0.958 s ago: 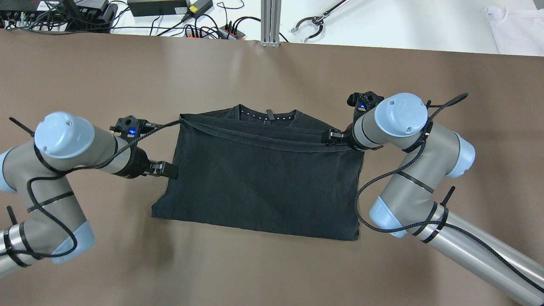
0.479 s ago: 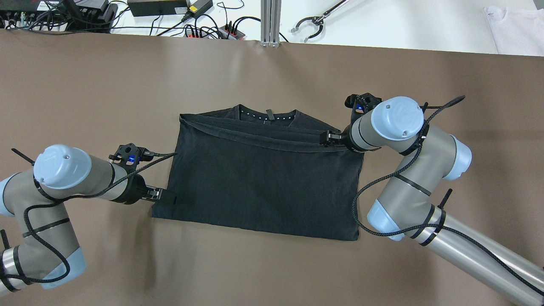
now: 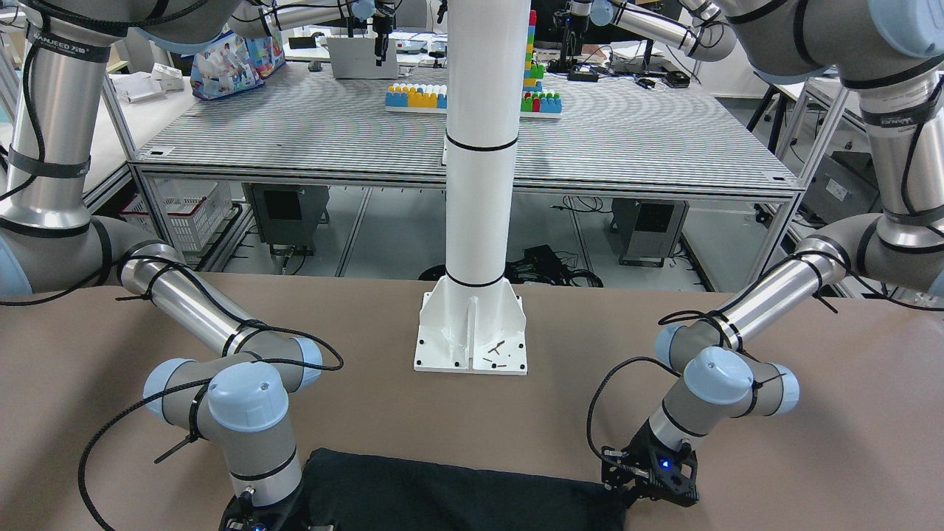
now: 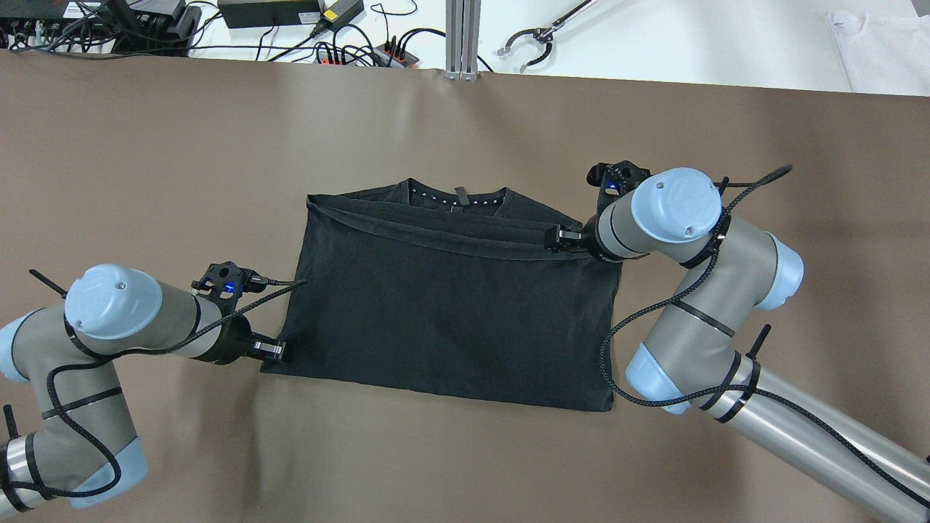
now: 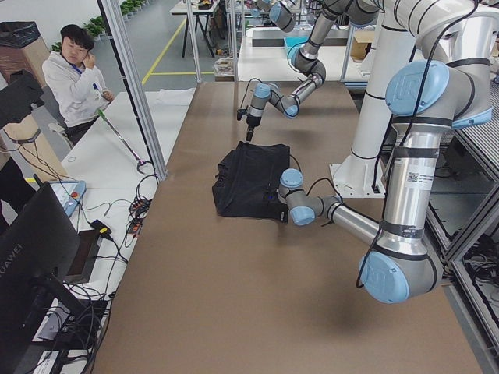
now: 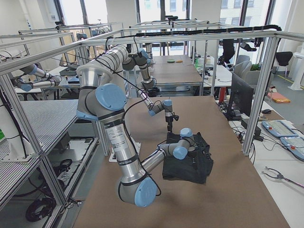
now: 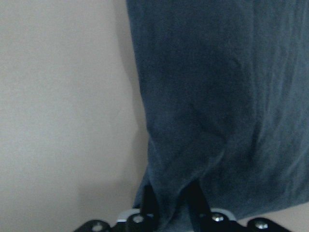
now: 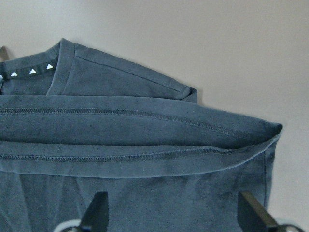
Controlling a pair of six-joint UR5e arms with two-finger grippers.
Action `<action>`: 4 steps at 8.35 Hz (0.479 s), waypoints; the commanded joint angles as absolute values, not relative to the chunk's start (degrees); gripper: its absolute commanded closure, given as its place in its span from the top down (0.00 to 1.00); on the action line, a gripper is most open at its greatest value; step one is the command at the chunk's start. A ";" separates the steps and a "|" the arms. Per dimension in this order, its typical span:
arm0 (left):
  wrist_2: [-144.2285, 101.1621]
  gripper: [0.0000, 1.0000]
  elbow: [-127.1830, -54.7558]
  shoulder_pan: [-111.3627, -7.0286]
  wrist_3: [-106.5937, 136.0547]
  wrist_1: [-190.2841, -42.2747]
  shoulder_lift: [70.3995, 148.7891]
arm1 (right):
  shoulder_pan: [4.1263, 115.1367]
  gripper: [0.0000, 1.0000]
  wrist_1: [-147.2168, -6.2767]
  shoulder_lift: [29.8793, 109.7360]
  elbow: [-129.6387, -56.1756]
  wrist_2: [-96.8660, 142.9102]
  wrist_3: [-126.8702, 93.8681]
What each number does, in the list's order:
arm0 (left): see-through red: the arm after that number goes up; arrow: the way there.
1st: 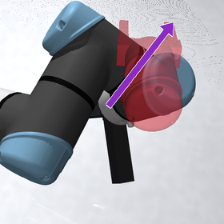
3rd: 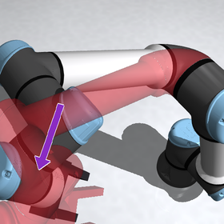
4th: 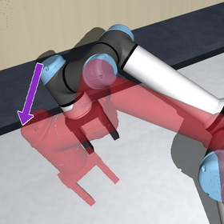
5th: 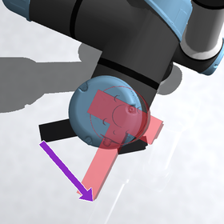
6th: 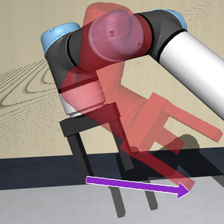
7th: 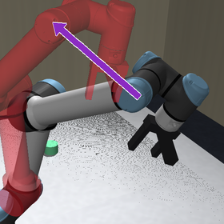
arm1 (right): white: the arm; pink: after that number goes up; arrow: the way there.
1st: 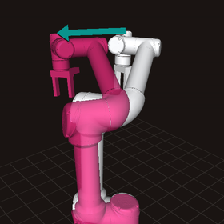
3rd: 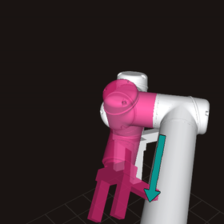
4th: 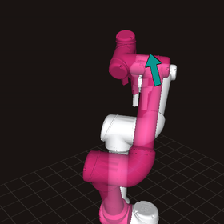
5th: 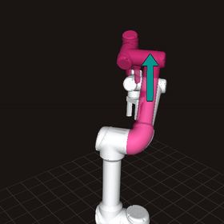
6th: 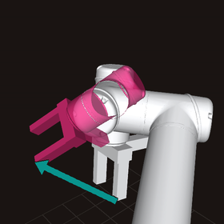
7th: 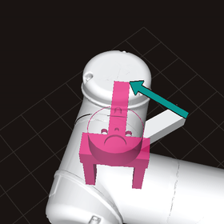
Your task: Fold clothes
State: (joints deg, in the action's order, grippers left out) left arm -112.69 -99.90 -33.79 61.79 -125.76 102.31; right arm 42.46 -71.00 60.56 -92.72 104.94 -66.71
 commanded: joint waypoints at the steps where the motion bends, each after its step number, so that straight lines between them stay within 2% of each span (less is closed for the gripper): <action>1: -112.68 0.44 -99.32 -33.66 61.35 -125.77 102.30 | 42.45 0.94 -71.02 60.56 -92.72 104.94 -66.71; 4: -112.68 0.49 -99.67 -33.66 61.35 -125.77 102.39 | 42.45 0.94 -71.02 60.56 -93.16 104.85 -66.71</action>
